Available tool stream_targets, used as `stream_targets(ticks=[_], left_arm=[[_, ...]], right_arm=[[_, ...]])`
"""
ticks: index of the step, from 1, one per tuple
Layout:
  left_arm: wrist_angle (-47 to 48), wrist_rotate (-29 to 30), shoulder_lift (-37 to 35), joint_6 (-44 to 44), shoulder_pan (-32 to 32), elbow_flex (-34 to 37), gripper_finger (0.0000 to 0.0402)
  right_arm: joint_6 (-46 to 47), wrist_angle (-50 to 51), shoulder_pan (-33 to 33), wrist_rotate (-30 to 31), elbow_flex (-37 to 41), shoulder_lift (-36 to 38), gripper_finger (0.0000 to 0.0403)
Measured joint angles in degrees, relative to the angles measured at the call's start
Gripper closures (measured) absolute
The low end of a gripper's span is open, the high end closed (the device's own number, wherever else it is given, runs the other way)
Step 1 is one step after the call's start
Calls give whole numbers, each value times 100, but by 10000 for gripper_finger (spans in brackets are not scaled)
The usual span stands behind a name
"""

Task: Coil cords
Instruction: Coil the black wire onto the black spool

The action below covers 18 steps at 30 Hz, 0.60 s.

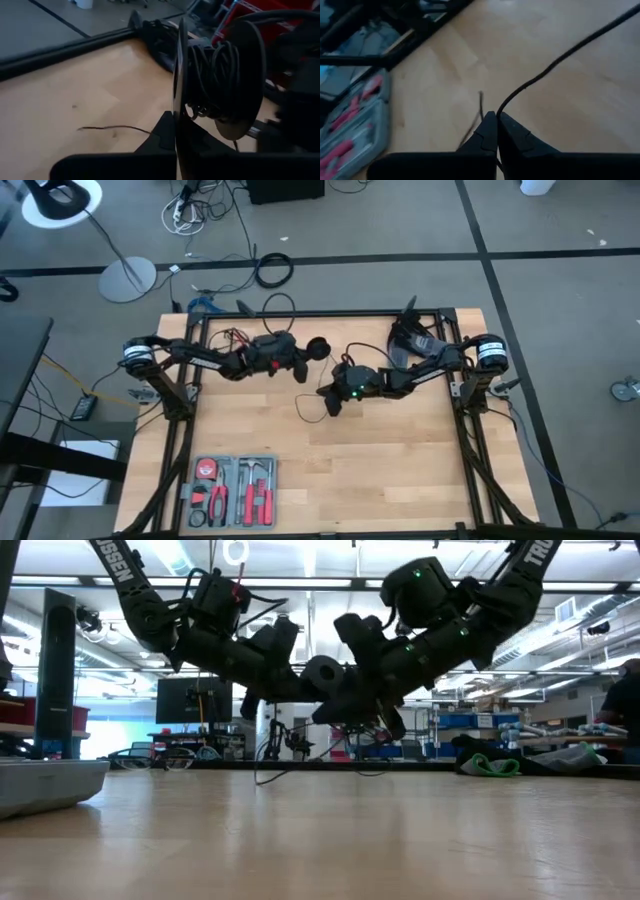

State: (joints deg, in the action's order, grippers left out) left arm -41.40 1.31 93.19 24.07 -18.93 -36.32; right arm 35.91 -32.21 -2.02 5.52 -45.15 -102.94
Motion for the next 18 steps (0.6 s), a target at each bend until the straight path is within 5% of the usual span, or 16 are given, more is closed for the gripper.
stream_targets(ticks=[11, 18], left_arm=[[344, 1038, 0, -318, 259, 2, 401], [942, 1238, 0, -310, 275, 2, 401]], right_arm=[[49, 359, -240, -1231, -128, -4, 403], [49, 317, -232, -1379, -133, -4, 403]])
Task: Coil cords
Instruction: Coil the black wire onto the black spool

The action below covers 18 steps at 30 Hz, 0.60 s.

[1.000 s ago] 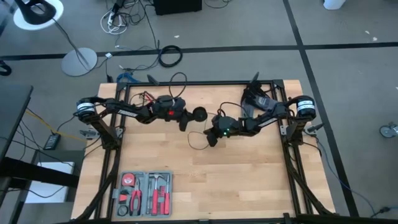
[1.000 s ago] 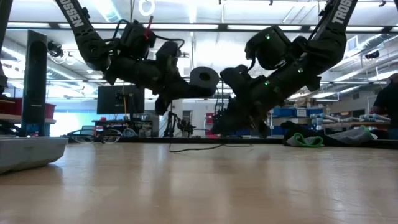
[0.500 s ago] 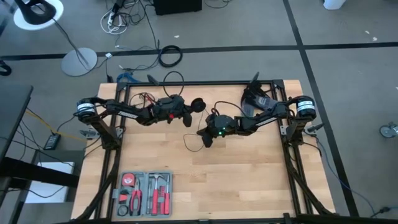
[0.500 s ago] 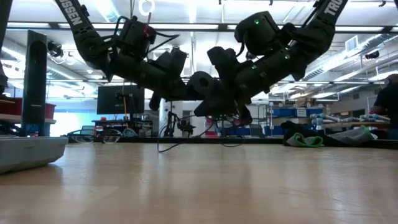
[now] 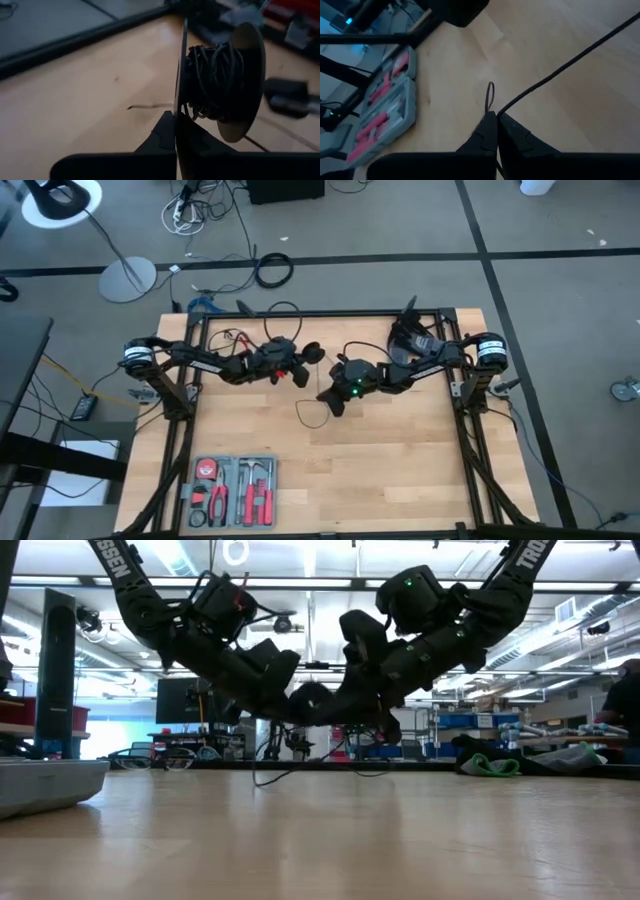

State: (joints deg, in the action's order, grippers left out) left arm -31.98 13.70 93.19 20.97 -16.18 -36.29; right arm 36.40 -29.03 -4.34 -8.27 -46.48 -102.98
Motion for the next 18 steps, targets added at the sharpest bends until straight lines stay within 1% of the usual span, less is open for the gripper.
stream_targets(ticks=[7, 11, 14, 18], left_arm=[[973, 79, 4, 123, 139, -2, 401], [1197, 80, 13, 215, 249, -2, 401], [1214, 81, 193, 359, 365, -4, 401], [902, 172, 729, 674, 516, -5, 401]], right_arm=[[61, 882, 95, -2, 0, -4, 399], [132, 1158, 158, -407, 0, -4, 401], [272, 1368, 194, -715, -2, -4, 401], [307, 1421, 229, -806, 0, -7, 401]])
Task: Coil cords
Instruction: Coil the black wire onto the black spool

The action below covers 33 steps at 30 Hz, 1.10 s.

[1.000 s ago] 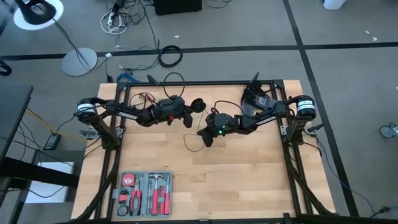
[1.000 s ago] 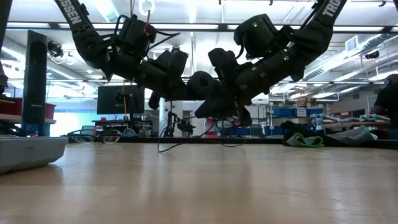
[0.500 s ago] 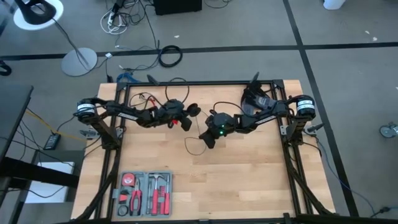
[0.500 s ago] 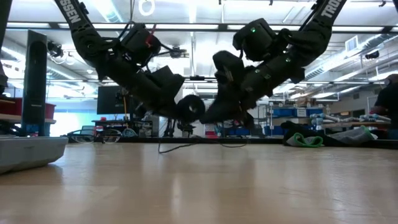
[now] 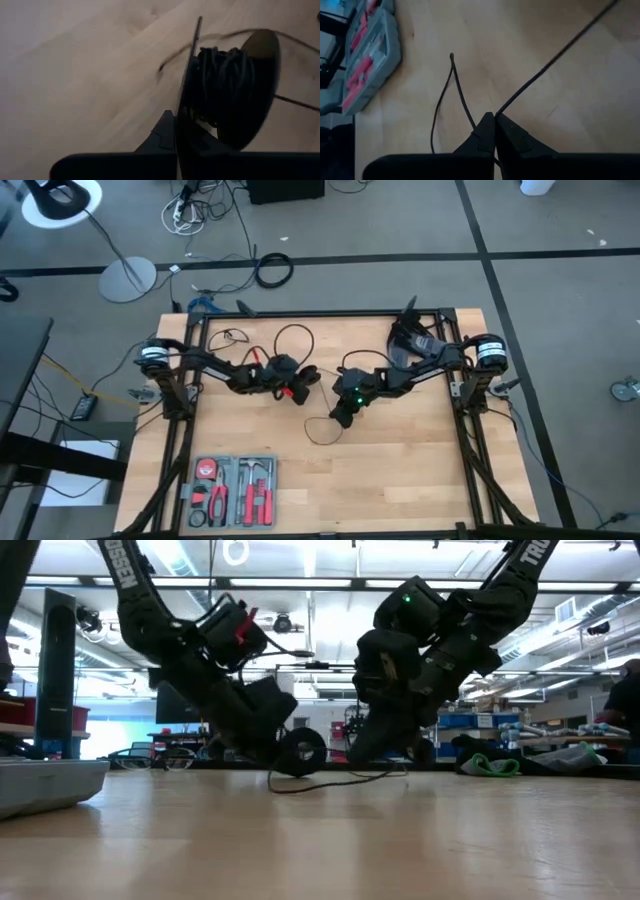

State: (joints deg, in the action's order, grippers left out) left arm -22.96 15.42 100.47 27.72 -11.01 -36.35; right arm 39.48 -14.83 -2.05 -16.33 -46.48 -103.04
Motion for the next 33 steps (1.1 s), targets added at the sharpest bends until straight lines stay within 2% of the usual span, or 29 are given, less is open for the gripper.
stream_targets(ticks=[6, 12, 18, 21, 27, 30, 33], left_arm=[[-788, -160, 479, 242, 101, -12, 401], [-793, -295, 458, 163, 43, -8, 401], [-780, -312, 458, 37, 36, -8, 401], [-776, -316, 458, -18, 38, -6, 401], [-771, -328, 458, -32, 36, -3, 401], [-771, -332, 458, -32, 36, -1, 401], [-767, -334, 458, -30, 36, -1, 401]], right_arm=[[145, 525, 18, -3, 0, 0, 399], [95, 848, 23, 270, -2, 2, 394], [34, 816, 29, 355, -2, 10, 350], [-48, 823, -12, 197, -4, 30, 317], [-70, 1449, -346, -823, 7, 251, 274], [-217, 1998, -479, -849, 6, 475, 269], [-380, 2849, -524, -547, 0, 624, 270]])
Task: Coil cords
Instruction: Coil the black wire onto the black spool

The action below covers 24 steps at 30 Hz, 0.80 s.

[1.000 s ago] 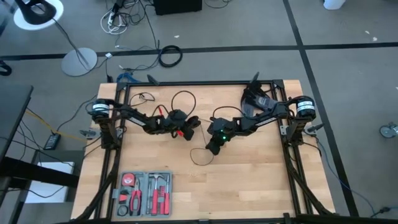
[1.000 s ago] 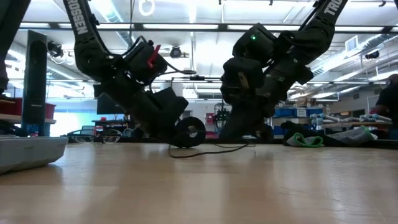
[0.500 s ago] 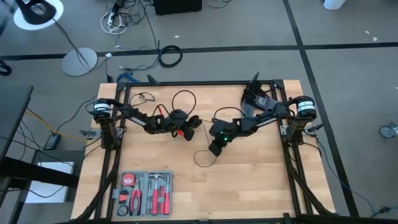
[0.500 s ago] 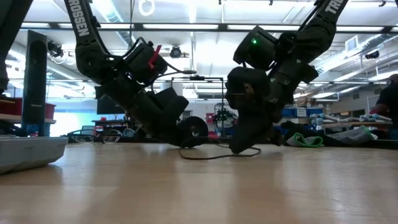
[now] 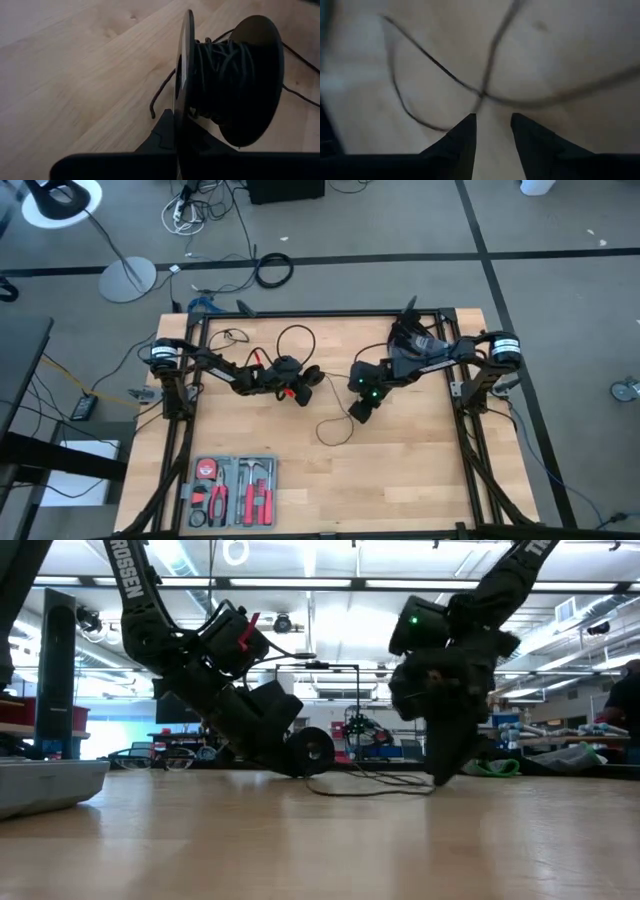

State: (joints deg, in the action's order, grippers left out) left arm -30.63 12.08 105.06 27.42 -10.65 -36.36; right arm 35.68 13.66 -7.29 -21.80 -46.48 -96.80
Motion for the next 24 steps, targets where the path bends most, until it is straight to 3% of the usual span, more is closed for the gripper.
stream_targets(ticks=[3, 9, 11, 14, 16, 18, 21, 24], left_arm=[[2, 0, 0, 2, 0, 0, 401], [0, -4, 2, 14, 1, 0, 401], [0, -9, 2, 24, 2, 0, 401], [0, -23, 4, 26, 2, 2, 401], [-14, -22, 5, 26, 4, 5, 401], [-58, -37, 7, 28, 4, 10, 401], [-171, -34, 15, 29, 4, 23, 401], [-192, -42, 17, 53, 4, 24, 401]], right_arm=[[-133, 642, 108, 569, -37, 82, 273], [19, 950, 505, 1805, -30, 131, 275], [174, 1052, 664, 2503, -11, 223, 281], [58, 837, 911, 4080, 62, 414, 295], [-215, 92, 1017, 4827, 39, 530, 306], [-620, -673, 1058, 4944, 3, 479, 316], [-1165, -1491, 961, 4277, 29, -7, 333], [-930, -1635, 855, 4203, 20, -429, 359]])
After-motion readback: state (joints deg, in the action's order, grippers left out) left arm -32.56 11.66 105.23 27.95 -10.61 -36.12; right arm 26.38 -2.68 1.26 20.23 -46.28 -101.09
